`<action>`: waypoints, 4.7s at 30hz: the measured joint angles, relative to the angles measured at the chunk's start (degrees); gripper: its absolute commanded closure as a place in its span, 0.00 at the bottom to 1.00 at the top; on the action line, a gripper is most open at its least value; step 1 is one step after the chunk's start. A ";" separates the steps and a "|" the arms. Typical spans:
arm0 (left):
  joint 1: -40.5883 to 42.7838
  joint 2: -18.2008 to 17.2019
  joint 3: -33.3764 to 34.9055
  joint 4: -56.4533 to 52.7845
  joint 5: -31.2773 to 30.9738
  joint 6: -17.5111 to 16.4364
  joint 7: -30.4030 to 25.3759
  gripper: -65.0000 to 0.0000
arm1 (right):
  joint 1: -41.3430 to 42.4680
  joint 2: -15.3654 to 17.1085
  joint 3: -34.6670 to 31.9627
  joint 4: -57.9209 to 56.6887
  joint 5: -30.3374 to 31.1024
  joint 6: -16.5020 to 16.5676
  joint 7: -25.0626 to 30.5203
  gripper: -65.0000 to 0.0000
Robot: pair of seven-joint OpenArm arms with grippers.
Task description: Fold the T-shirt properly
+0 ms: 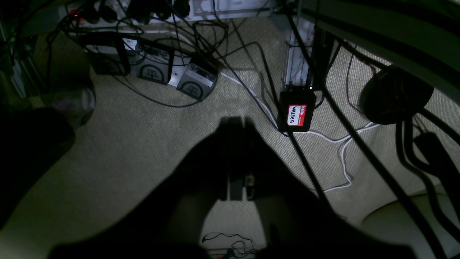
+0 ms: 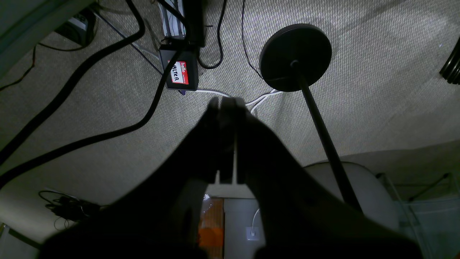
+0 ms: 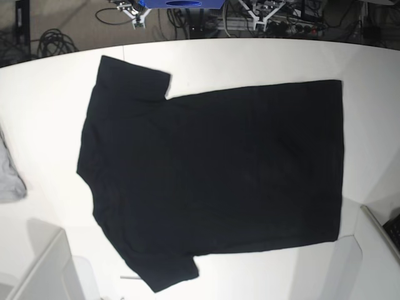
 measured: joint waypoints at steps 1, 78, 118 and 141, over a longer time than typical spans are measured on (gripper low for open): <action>0.00 0.00 0.00 0.00 0.00 0.00 0.00 1.00 | -0.02 0.00 0.00 0.04 0.02 0.00 0.00 1.00; 53.81 -10.45 -22.95 103.08 -19.26 -0.07 -3.39 1.00 | -33.27 -4.48 19.71 108.08 18.38 6.73 -29.18 1.00; 35.52 -11.32 -52.89 90.97 -49.40 -34.49 33.03 0.32 | -20.15 5.31 33.81 88.19 51.52 15.06 -48.39 0.39; 35.52 -10.78 -52.63 90.82 -49.27 -34.80 33.68 0.32 | -20.37 4.72 28.98 88.24 53.09 15.74 -47.78 0.39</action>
